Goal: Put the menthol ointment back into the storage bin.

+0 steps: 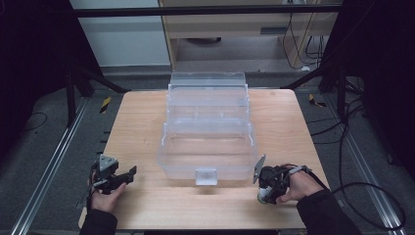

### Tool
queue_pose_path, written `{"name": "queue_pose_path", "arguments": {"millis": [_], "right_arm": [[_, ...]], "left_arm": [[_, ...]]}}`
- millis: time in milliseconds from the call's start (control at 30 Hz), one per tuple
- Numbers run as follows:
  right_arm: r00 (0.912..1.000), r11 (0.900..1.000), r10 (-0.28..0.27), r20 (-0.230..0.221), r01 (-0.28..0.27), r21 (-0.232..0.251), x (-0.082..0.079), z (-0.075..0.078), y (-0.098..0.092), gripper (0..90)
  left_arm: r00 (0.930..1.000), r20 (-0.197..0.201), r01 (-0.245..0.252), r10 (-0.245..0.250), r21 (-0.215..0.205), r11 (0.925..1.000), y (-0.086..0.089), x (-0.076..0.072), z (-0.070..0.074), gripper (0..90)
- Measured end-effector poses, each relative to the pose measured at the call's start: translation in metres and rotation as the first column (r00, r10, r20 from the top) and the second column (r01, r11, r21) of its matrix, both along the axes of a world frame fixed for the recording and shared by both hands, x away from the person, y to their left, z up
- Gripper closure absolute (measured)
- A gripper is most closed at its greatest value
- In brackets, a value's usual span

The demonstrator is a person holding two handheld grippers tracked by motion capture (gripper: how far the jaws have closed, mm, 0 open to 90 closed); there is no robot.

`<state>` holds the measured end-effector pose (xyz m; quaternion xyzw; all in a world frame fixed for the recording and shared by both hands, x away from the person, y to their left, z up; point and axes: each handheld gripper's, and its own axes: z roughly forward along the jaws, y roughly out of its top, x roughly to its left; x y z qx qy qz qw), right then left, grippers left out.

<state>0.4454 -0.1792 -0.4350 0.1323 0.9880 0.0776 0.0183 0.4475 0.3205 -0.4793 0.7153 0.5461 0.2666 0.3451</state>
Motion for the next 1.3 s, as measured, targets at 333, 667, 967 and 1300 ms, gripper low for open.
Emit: {"name": "queue_pose_path", "arguments": {"millis": [333, 667, 967, 1300], "right_arm": [[0.9999, 1.0, 0.001, -0.011, -0.001, 0.0, 0.001, -0.002, 0.002, 50.0], [0.9995, 1.0, -0.027, -0.016, 0.027, 0.003, 0.001, 0.001, 0.0, 50.2], [0.9982, 0.998, -0.06, -0.002, 0.06, 0.036, 0.002, 0.021, -0.005, 50.2], [0.9942, 0.991, -0.107, 0.012, 0.106, 0.079, 0.005, 0.046, -0.011, 50.2]], "left_arm": [[1.0, -0.003, 0.001, -0.001, 0.002, 1.0, 0.0, 0.0, 0.0, 26.5], [1.0, -0.001, 0.001, -0.001, 0.002, 1.0, 0.0, 0.0, 0.0, 26.5], [0.9999, -0.009, 0.005, -0.005, 0.004, 1.0, 0.0, 0.001, -0.001, 26.5], [0.9999, -0.011, 0.006, -0.006, 0.007, 1.0, -0.001, 0.001, -0.001, 26.5]]}}
